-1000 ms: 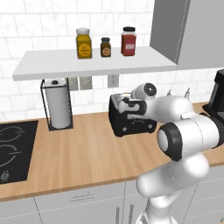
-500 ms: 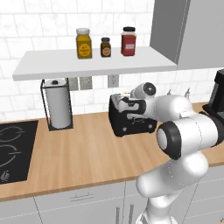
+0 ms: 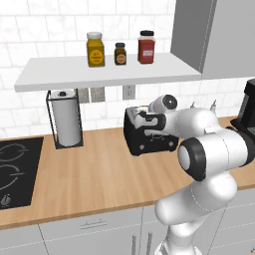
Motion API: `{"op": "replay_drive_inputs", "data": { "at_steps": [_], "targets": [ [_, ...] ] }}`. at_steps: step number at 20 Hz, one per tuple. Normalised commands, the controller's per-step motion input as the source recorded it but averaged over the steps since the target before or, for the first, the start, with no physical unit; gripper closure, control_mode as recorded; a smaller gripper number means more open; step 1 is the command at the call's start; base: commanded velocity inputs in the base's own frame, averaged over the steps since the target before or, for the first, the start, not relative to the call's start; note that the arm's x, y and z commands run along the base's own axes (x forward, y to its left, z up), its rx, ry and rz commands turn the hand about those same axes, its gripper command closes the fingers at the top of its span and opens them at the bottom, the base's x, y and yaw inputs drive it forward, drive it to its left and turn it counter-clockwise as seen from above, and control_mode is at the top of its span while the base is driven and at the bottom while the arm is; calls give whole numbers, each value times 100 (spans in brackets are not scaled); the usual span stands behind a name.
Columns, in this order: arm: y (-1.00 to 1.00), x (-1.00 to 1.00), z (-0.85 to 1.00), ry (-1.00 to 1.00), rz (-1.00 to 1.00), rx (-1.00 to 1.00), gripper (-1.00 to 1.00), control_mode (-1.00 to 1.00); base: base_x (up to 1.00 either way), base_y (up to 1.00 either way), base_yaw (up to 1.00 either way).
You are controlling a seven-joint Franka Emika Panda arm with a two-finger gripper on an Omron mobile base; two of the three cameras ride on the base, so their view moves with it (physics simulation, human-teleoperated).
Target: Start the toaster. Once the lever pops up, take the bread to the plate on the dining counter.
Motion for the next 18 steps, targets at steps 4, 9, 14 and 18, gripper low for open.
{"op": "replay_drive_inputs", "data": {
  "at_steps": [4,9,14,18],
  "targets": [
    [0,0,0,0,0,0,-100,-100,0,0,0],
    [0,1,0,0,0,0,100,-100,0,0,0],
    [0,0,0,0,0,0,100,-100,0,0,0],
    [0,0,0,0,0,0,100,-100,0,0,0]
  ]
}}
